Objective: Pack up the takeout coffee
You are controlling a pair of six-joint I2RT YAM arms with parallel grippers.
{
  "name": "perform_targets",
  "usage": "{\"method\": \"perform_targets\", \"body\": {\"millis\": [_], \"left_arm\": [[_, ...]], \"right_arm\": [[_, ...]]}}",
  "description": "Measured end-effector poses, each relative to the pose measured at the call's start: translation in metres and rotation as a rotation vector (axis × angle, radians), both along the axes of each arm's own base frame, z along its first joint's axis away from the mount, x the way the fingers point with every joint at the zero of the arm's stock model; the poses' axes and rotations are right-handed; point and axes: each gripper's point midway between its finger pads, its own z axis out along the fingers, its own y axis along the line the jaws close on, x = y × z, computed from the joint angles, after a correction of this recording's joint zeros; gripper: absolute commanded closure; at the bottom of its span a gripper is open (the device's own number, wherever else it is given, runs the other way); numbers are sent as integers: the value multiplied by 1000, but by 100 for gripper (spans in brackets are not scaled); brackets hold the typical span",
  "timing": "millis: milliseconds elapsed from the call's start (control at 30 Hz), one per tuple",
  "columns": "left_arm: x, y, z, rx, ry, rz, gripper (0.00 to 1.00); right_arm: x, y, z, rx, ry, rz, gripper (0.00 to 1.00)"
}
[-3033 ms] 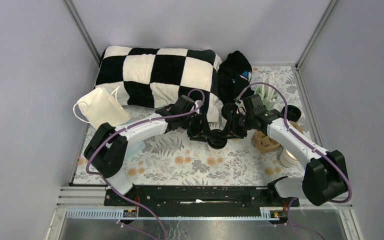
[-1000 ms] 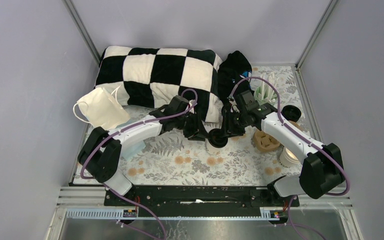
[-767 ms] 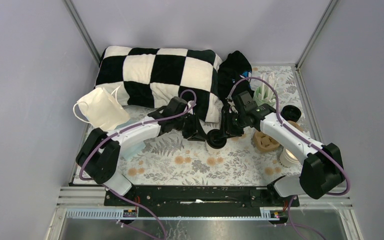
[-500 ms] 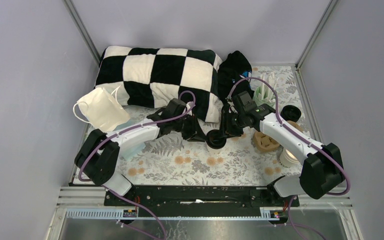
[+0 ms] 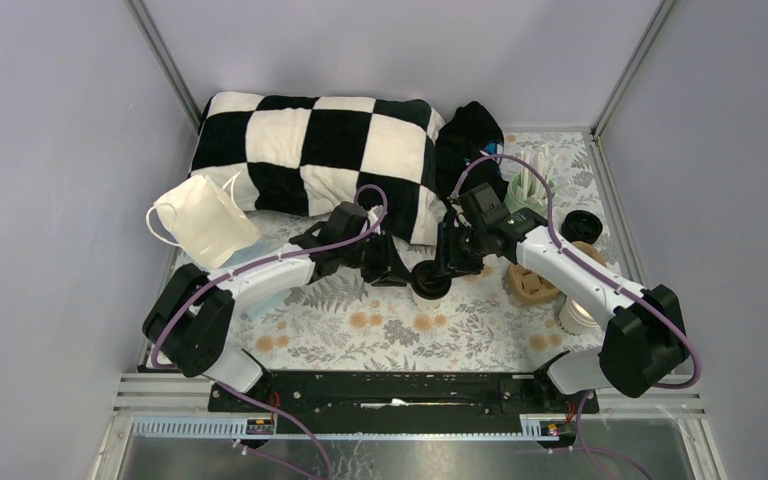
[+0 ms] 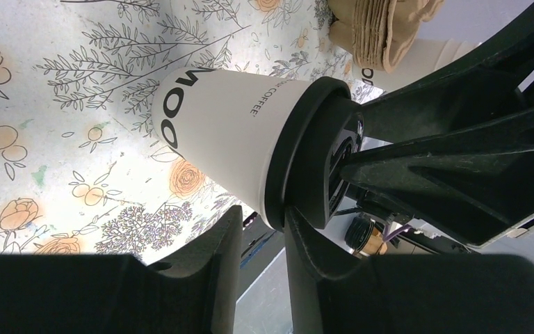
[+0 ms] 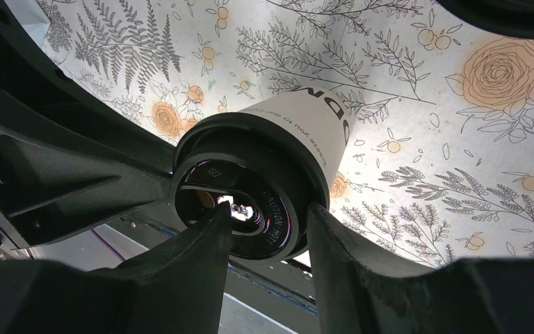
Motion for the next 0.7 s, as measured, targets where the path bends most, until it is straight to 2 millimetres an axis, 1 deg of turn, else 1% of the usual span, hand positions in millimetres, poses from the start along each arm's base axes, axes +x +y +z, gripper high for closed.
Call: {"method": "perform_targets", "body": {"millis": [200, 433, 700], "left_arm": [[-2, -1, -1, -25, 19, 15, 68], [-5, -7, 2, -101, 58, 29, 80], [-7, -9, 3, -167, 88, 69, 84]], "right_arm": [[0, 1, 0, 3, 7, -15, 51], [1, -1, -1, -7, 9, -35, 55], [0, -2, -1, -21, 6, -50, 56]]}}
